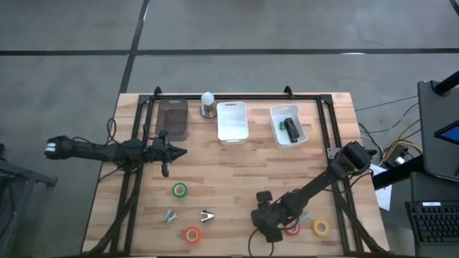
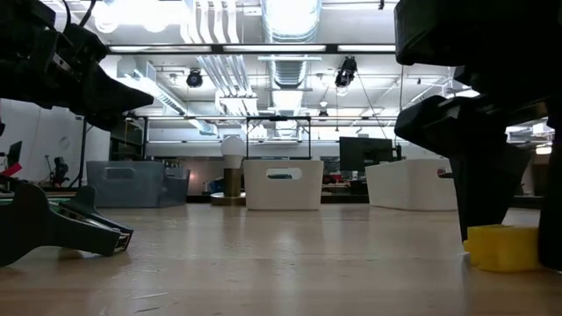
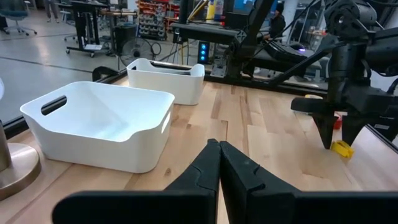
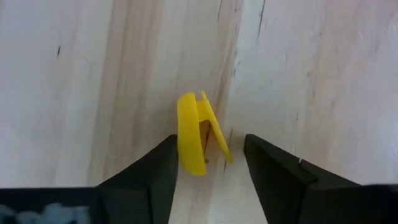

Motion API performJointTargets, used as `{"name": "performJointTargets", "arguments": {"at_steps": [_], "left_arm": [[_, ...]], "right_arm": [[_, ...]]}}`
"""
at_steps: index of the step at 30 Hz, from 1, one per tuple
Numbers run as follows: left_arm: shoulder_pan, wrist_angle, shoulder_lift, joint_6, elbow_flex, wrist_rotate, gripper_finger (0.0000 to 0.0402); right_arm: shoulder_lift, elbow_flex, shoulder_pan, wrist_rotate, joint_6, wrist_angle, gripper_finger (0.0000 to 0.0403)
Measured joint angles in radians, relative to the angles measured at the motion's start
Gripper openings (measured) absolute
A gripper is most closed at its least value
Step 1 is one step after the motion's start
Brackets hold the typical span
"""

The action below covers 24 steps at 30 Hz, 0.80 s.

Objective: Pick and place Stapler, Stapler remover, tape
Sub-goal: Put the yellow stapler into the right white bin

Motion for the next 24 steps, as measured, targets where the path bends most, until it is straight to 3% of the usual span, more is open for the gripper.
{"name": "performJointTargets", "arguments": {"at_steps": [24], "left_arm": [[0.000, -0.001, 0.000, 0.000, 0.000, 0.000, 0.0012]], "right_arm": [[-0.023, 0.004, -0.028, -0.001, -0.060, 0.004, 0.0080]]}}
